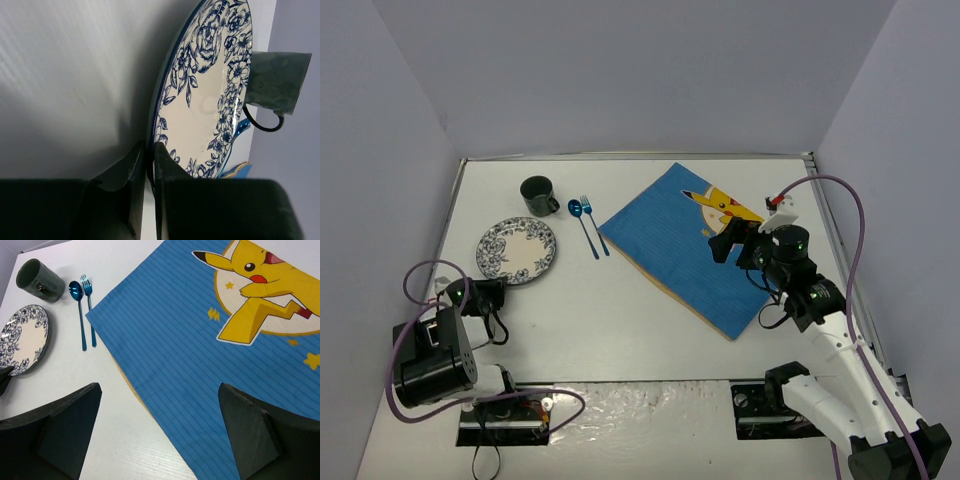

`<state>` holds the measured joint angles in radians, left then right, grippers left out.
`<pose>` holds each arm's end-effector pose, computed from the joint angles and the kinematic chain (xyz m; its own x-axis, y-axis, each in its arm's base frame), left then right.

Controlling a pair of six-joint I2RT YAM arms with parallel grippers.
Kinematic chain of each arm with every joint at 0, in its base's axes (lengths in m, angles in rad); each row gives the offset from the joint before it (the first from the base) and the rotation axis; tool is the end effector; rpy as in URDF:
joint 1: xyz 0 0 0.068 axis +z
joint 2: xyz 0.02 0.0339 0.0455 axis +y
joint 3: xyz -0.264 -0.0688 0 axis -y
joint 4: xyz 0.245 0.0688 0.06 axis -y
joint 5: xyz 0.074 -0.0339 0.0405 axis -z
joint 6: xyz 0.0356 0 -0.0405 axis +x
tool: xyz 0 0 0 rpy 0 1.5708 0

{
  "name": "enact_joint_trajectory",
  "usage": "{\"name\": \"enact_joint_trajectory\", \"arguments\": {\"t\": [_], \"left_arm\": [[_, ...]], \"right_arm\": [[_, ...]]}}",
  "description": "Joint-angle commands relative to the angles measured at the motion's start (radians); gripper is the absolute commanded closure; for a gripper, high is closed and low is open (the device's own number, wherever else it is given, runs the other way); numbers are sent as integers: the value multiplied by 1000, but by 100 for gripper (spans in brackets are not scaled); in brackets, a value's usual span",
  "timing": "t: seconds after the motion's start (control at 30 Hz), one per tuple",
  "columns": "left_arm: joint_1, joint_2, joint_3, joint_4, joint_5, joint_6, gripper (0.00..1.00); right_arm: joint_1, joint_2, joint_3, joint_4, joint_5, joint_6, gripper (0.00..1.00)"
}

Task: Set the dinner table for one person

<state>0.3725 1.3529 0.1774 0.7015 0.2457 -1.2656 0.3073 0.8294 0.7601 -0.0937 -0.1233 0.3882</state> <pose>0.1980 0.0681 0.1187 0.0167 -0.9867 -0.1615 -0.4510 0.1367 -0.8820 0.1876 0.0641 0.3334 -0.3006 0.2987 -0.9058 -0.3264 0.8601 0.3920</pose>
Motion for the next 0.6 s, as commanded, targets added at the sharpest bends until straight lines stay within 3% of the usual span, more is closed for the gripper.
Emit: {"name": "enact_joint_trajectory", "arguments": {"t": [0.0, 0.2, 0.57], "left_arm": [[-1, -222, 13, -162, 45, 12, 100], [-1, -509, 47, -396, 63, 31, 100], [-3, -590, 126, -387, 336, 12, 100]], "right_arm": [[-2, -15, 4, 73, -24, 1, 0], [-2, -3, 15, 77, -30, 3, 0], [-2, 0, 46, 83, -39, 18, 0]]}}
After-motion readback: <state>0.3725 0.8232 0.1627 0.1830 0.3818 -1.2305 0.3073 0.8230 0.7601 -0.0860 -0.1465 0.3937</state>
